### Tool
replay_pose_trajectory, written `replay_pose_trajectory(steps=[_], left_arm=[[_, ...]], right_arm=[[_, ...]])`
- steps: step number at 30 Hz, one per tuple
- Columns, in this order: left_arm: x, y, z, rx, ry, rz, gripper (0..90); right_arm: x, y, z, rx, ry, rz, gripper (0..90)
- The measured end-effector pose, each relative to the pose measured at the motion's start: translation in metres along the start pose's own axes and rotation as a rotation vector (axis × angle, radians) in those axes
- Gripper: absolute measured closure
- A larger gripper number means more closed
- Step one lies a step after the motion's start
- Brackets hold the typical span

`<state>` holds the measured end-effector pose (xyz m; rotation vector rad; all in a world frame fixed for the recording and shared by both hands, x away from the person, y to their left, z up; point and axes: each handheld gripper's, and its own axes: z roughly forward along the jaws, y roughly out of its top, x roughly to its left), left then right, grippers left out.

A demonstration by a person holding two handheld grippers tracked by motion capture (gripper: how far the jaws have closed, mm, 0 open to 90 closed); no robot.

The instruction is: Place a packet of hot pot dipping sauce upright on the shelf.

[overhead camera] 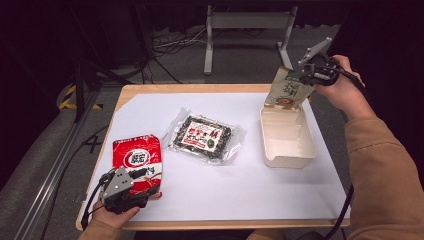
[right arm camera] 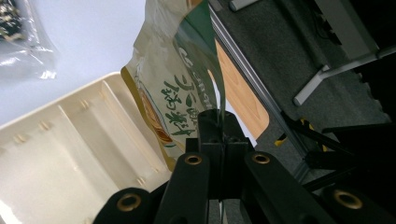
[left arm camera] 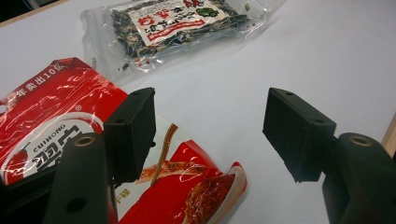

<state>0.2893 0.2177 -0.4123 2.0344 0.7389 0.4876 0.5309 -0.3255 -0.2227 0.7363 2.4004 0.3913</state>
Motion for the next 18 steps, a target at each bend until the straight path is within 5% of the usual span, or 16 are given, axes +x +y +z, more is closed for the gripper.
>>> replay_pose_trajectory(steps=[18], left_arm=[[0.0,0.0,0.0,-0.001,0.0,0.0,34.8]], right_arm=[[0.011,0.001,0.025,0.032,0.026,-0.02,89.3]])
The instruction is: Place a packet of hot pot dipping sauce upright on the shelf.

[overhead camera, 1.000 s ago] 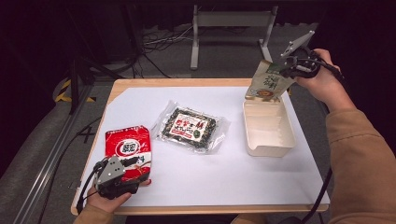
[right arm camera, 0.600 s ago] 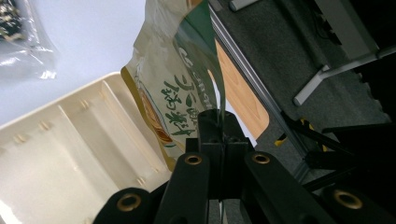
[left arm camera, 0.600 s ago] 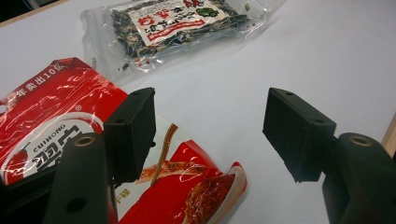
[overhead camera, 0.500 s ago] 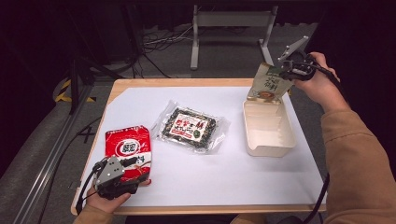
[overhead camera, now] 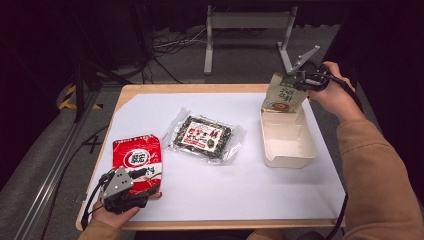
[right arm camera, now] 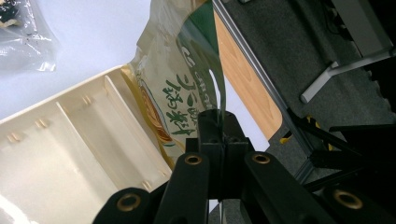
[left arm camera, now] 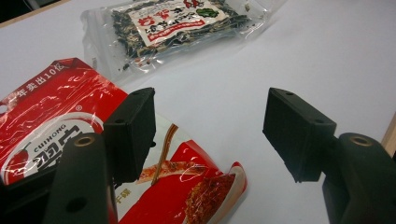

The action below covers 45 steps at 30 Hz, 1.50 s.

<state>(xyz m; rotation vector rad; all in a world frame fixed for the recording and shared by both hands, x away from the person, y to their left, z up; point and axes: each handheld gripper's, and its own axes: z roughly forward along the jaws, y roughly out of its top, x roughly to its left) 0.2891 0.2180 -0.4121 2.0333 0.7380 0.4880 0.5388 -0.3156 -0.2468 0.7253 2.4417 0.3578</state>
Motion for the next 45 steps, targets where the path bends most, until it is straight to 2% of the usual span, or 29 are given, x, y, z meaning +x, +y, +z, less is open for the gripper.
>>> replay_pose_trajectory(steps=[14,27,33,40,45], left_arm=[[0.0,0.0,0.0,0.001,0.0,0.0,34.7],[0.0,0.0,0.001,-0.001,-0.002,-0.002,34.7],[0.0,0.001,0.001,0.002,-0.005,0.002,34.7],[0.001,0.002,0.005,0.003,-0.016,0.004,34.2],[0.002,0.005,0.008,0.005,-0.026,0.012,34.0]], right_arm=[[0.009,-0.002,0.021,0.051,0.045,-0.023,89.3],[0.015,-0.003,0.03,0.045,0.066,-0.009,88.0],[0.013,-0.005,0.027,0.021,0.077,0.025,79.4],[0.011,-0.009,0.02,-0.015,0.071,0.074,56.3],[0.01,-0.013,0.008,-0.068,0.044,0.108,48.9]])
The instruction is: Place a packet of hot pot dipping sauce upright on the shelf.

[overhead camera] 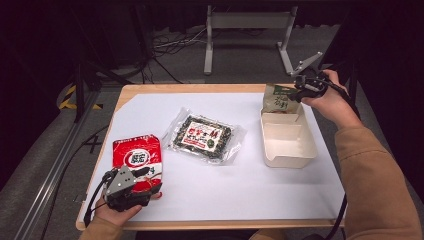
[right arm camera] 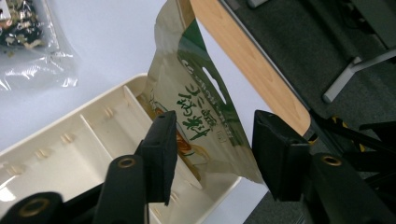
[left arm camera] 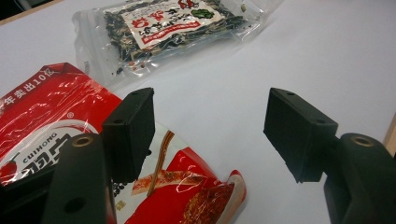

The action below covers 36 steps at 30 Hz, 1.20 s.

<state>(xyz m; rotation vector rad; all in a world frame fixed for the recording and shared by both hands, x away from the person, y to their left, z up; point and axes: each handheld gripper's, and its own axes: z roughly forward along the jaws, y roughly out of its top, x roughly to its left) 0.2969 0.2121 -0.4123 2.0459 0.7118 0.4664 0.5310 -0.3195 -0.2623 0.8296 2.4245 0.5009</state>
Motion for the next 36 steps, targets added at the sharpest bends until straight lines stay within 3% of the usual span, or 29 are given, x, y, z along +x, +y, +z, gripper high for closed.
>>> replay_pose_trajectory(steps=[10,14,22,26,36], left_arm=[[0.0,0.005,0.007,-0.001,-0.021,0.013,33.9],[0.001,0.006,0.009,-0.006,-0.028,0.01,33.9],[0.007,0.009,0.007,-0.032,-0.019,-0.014,32.7],[0.011,0.008,0.003,-0.044,-0.001,-0.032,31.3],[0.019,0.01,-0.004,-0.07,0.028,-0.051,30.4]], right_arm=[[0.002,-0.011,-0.034,-0.114,-0.065,0.053,45.7],[0.007,-0.013,-0.046,-0.151,-0.058,0.067,45.4],[0.019,-0.021,-0.067,-0.255,0.008,0.109,43.2],[0.029,-0.022,-0.075,-0.301,0.062,0.132,41.8],[0.053,-0.031,-0.087,-0.425,0.169,0.188,41.2]])
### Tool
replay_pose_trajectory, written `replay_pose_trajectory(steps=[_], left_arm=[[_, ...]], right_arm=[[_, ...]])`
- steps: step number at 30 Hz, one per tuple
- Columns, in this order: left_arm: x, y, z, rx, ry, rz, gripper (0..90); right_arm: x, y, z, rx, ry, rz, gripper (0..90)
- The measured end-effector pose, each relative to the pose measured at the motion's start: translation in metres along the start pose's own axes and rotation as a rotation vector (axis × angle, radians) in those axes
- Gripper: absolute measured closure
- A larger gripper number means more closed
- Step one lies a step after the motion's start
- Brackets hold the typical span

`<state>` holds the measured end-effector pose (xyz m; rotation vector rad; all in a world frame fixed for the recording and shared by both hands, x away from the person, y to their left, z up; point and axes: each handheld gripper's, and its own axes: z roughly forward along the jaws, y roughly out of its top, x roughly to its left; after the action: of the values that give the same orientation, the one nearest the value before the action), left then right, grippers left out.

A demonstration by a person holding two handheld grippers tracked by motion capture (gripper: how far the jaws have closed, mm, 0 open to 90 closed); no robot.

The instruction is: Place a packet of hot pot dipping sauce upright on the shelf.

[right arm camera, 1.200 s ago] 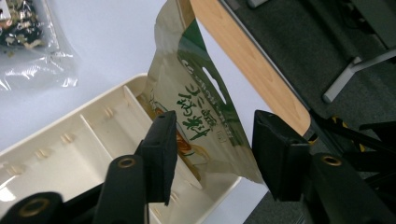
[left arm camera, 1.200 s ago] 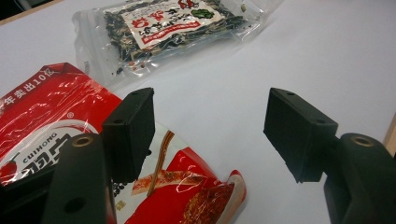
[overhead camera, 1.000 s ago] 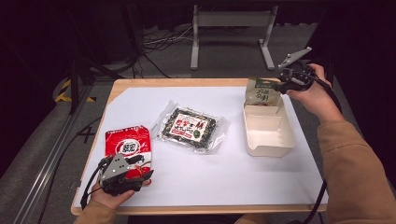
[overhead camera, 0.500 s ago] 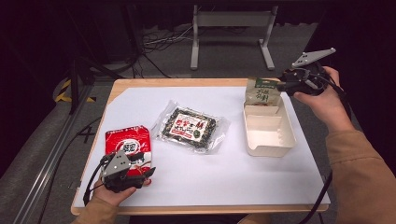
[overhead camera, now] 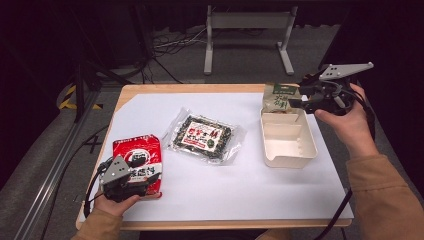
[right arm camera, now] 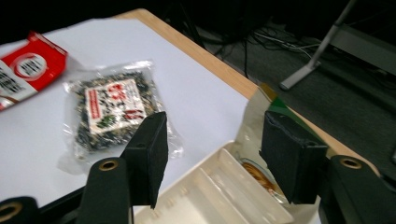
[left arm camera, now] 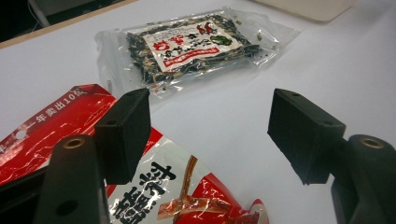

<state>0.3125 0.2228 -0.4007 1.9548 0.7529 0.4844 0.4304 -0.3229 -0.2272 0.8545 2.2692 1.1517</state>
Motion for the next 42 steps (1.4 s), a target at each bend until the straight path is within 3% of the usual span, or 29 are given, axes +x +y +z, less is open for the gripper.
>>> replay_pose_trajectory(steps=[10,16,19,24,34,40,42], left_arm=[[0.011,0.007,-0.009,0.0,0.018,-0.011,29.0],[0.03,0.014,-0.016,0.002,0.043,-0.023,28.3],[0.044,0.016,-0.019,-0.005,0.061,-0.048,28.2],[0.067,0.017,-0.022,-0.016,0.028,-0.125,25.7],[0.09,0.011,-0.022,-0.033,0.051,-0.206,24.6],[0.101,0.013,-0.021,-0.027,0.101,-0.263,23.5],[0.104,0.013,-0.02,-0.011,0.13,-0.251,23.5]], right_arm=[[0.021,-0.026,-0.002,-0.051,0.024,0.005,41.2],[0.029,-0.03,-0.001,-0.045,0.03,-0.014,40.3],[0.032,-0.031,0.0,-0.046,0.036,-0.015,40.2],[0.035,-0.03,0.001,-0.047,0.043,-0.025,39.7],[0.039,-0.033,0.006,-0.044,0.065,-0.023,39.0],[0.044,-0.037,0.008,-0.054,0.077,-0.022,38.7],[0.046,-0.039,0.009,-0.059,0.083,-0.021,38.4]])
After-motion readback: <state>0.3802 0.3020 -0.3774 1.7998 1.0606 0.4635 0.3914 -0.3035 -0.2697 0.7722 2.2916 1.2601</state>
